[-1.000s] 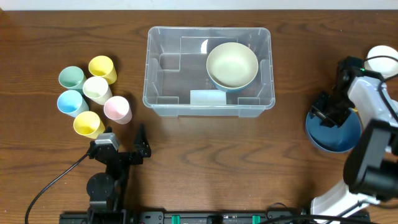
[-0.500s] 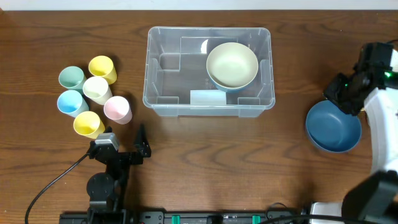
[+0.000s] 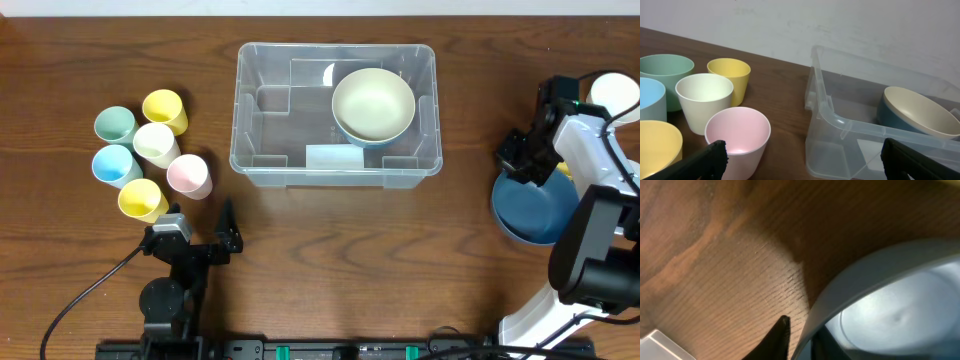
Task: Pack container
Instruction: 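Grasp the near blue bowl rim with the right gripper, then carry the blue bowl into the bin onto the stack, release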
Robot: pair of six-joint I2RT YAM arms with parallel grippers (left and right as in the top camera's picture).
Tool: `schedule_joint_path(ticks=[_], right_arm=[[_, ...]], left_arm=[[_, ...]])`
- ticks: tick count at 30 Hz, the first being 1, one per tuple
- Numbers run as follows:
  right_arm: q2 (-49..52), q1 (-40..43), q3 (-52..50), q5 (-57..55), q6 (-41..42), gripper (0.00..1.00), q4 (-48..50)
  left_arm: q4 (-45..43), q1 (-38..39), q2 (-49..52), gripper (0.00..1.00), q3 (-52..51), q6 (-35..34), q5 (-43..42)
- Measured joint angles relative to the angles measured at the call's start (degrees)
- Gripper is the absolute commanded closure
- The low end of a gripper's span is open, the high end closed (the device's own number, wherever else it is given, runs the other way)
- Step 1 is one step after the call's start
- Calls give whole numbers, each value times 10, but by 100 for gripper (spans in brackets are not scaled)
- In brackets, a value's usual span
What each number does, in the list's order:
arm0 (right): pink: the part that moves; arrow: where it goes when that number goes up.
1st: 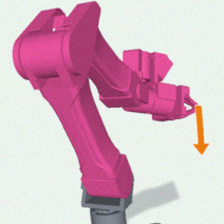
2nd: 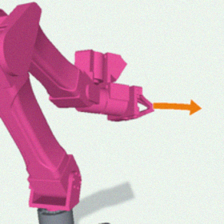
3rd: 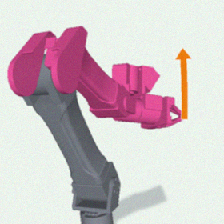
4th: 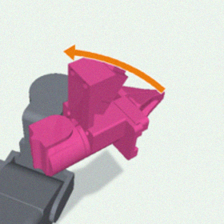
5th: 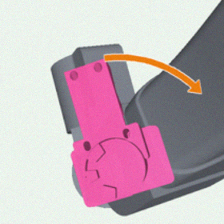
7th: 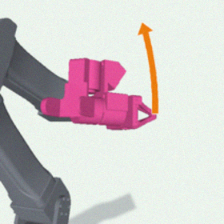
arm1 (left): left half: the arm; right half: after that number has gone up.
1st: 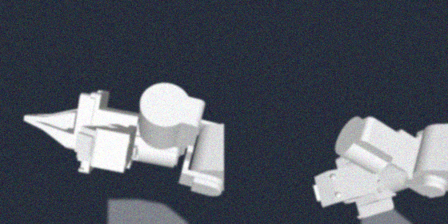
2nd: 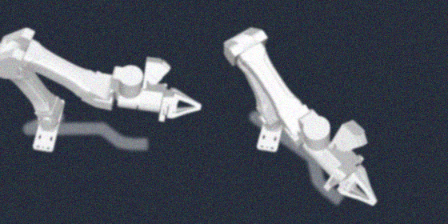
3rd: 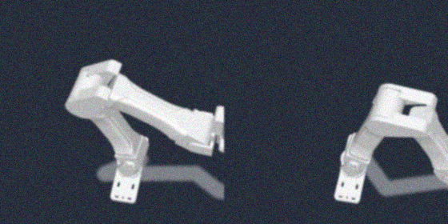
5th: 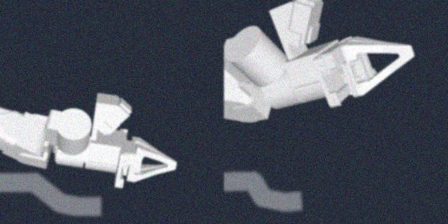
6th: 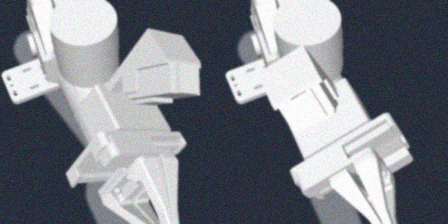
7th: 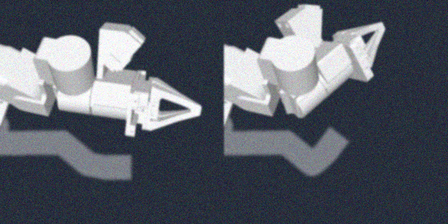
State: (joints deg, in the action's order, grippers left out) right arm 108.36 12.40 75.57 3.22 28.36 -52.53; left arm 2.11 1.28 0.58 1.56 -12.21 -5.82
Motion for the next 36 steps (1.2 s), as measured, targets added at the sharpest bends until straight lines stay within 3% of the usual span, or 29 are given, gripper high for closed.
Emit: schedule_joint_path(ticks=[13, 21, 26, 30, 36], right_arm=[[-14, -2, 17, -21, -5, 99, -36], [-133, -26, 95, 49, -50, 99, -100], [-235, -127, 184, 81, -112, 99, -95], [-287, -281, 223, 35, -152, 99, -52], [-230, -462, 226, -103, -177, 99, -9]], left_arm=[[0, 0, 0, 2, 0, 0, 0], [0, 0, 0, 2, 0, 0, 0], [0, 0, 0, 2, 0, 0, 0], [0, 0, 0, 2, 0, 0, 0], [0, 0, 0, 2, 0, 0, 0]])
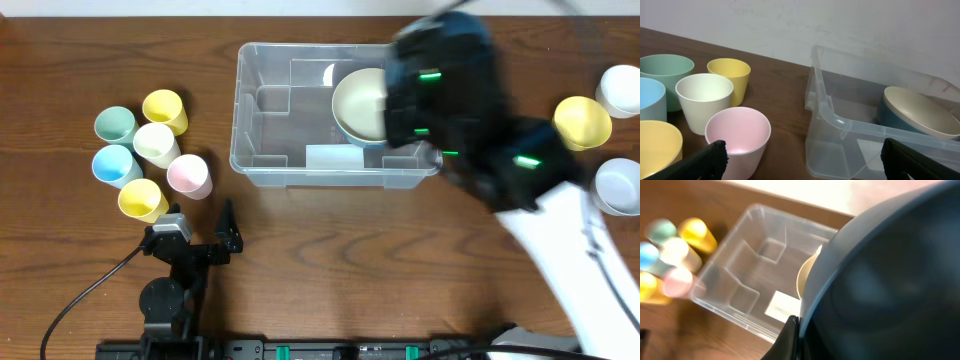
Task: Pack container
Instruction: 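Carry the blue bowl into the bin onto the stack, release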
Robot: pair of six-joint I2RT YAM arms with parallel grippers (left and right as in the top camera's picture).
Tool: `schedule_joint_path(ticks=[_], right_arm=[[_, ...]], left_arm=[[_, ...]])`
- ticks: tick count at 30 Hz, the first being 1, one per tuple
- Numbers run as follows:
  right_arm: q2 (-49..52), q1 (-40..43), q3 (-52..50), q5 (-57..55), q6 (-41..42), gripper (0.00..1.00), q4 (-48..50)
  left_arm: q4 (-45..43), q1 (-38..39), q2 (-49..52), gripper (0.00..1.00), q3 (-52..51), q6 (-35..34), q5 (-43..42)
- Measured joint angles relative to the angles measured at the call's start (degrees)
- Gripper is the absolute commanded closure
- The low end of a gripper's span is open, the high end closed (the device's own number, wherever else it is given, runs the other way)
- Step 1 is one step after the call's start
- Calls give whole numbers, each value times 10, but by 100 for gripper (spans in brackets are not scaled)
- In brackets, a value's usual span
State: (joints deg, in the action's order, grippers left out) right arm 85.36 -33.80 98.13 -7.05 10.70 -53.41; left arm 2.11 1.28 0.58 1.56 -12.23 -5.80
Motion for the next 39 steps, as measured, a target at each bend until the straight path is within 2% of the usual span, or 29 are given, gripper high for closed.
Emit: schedule_joint_path(ticks=[3, 9, 18, 19, 21, 23, 25, 31, 39], right_arm=[[70, -30, -1, -50, -10, 99, 18], [194, -34, -5, -93, -22, 99, 53], [272, -31, -5, -97, -33, 99, 85], [278, -31, -5, -97, -35, 96, 90], [290, -31, -5, -96, -35, 76, 100], [302, -31, -5, -97, -42, 45, 108], [306, -31, -5, -97, -46, 38, 112], [307, -31, 15, -99, -60, 36, 68], [263, 6, 164, -108, -56, 35, -55]], left_arm=[[0, 0, 0, 2, 0, 0, 0], [0, 0, 0, 2, 0, 0, 0], [0, 0, 0, 2, 0, 0, 0], [0, 0, 0, 2, 0, 0, 0], [0, 0, 0, 2, 0, 0, 0], [0, 0, 0, 2, 0, 0, 0], [0, 0, 0, 2, 0, 0, 0], [0, 0, 0, 2, 0, 0, 0], [0, 0, 0, 2, 0, 0, 0]])
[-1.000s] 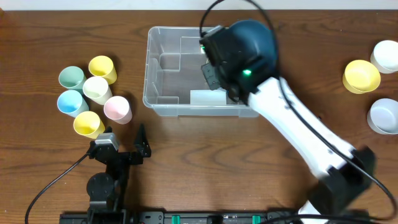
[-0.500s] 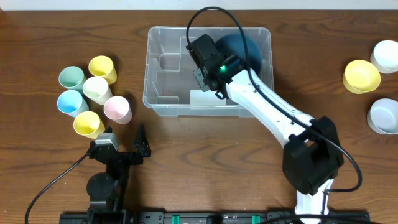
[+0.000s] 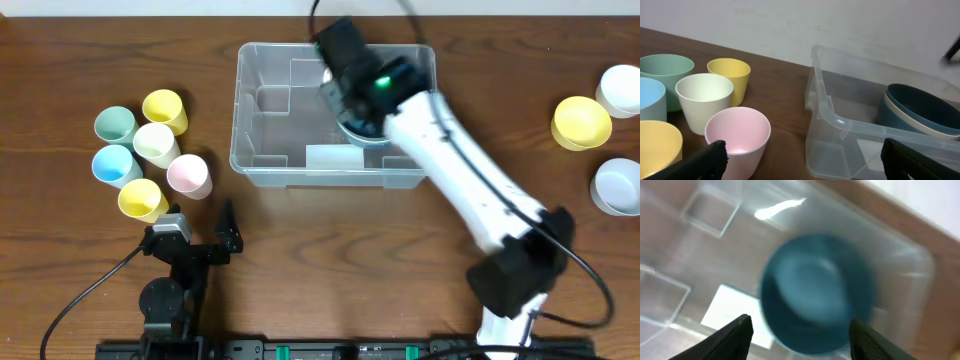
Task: Pack container
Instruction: 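Carry the blue bowl into the bin onto the stack, release, then grasp the yellow bowl rim with the right gripper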
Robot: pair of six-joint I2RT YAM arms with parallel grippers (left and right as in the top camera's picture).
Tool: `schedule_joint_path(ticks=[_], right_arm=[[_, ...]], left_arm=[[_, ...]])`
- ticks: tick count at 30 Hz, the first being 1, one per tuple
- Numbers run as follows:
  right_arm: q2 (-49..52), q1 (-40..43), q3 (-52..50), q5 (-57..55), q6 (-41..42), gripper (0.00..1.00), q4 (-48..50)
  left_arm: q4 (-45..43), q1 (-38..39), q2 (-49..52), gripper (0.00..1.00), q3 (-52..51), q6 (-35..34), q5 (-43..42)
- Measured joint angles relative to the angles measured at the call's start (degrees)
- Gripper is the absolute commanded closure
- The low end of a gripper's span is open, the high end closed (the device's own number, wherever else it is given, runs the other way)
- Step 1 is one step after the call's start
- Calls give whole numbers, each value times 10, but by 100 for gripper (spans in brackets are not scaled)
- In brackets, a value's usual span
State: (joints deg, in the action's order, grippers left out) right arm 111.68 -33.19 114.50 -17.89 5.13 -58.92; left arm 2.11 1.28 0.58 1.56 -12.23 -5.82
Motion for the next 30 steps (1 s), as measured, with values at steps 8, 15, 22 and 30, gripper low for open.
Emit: schedule_joint_path(ticks=[8, 15, 22, 30], right_arm=[[-70, 235, 44, 0, 46, 33, -69], [2, 413, 41, 50, 61, 33, -71], [85, 471, 38, 69, 65, 34, -65], [162, 497, 38, 78, 71, 36, -61]], left_arm=[[0, 0, 0, 2, 0, 0, 0], [0, 0, 0, 2, 0, 0, 0], [0, 0, 0, 2, 0, 0, 0], [0, 0, 0, 2, 0, 0, 0]])
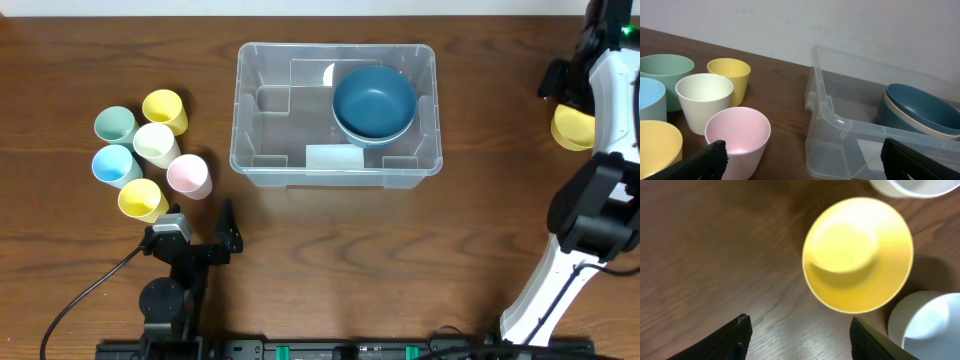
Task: Pack container
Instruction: 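Grasp the yellow bowl rim with the right gripper, then carry the yellow bowl to the bin's left side and release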
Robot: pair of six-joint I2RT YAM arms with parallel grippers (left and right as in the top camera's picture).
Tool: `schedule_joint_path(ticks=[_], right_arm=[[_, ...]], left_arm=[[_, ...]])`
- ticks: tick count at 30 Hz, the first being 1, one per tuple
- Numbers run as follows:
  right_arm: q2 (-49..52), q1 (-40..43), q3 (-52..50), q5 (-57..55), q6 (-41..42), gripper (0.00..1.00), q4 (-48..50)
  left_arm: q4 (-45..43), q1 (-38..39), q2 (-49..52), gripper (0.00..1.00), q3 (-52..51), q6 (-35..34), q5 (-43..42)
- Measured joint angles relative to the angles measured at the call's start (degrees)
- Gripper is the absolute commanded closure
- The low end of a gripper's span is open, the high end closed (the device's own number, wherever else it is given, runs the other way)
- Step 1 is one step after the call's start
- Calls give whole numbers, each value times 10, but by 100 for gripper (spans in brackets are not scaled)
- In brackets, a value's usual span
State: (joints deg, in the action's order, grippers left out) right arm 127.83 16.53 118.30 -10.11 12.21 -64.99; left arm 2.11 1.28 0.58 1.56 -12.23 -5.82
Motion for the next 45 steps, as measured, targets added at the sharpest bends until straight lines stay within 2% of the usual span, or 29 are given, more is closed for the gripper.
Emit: schedule_joint_path(ticks=[9, 13, 19, 22, 26, 27, 39, 42, 45], right_arm=[[45, 21, 0, 8, 4, 44, 11], [63, 27, 0, 12, 3, 55, 19], [88, 27, -1, 18, 6, 60, 28], [90, 27, -2, 24, 5, 70, 33], [93, 27, -2, 28, 3, 96, 36], [94, 27, -2, 29, 4, 99, 38], [78, 26, -3, 57, 6, 99, 14], [40, 14, -8, 88, 5, 99, 14], [-41, -17, -13, 127, -6, 99, 23]], left_arm=[[0, 0, 0, 2, 0, 0, 0], [0, 0, 0, 2, 0, 0, 0], [0, 0, 0, 2, 0, 0, 0], [0, 0, 0, 2, 0, 0, 0], [0, 0, 0, 2, 0, 0, 0], [0, 0, 0, 2, 0, 0, 0], [0, 0, 0, 2, 0, 0, 0], [0, 0, 0, 2, 0, 0, 0], [0, 0, 0, 2, 0, 0, 0]])
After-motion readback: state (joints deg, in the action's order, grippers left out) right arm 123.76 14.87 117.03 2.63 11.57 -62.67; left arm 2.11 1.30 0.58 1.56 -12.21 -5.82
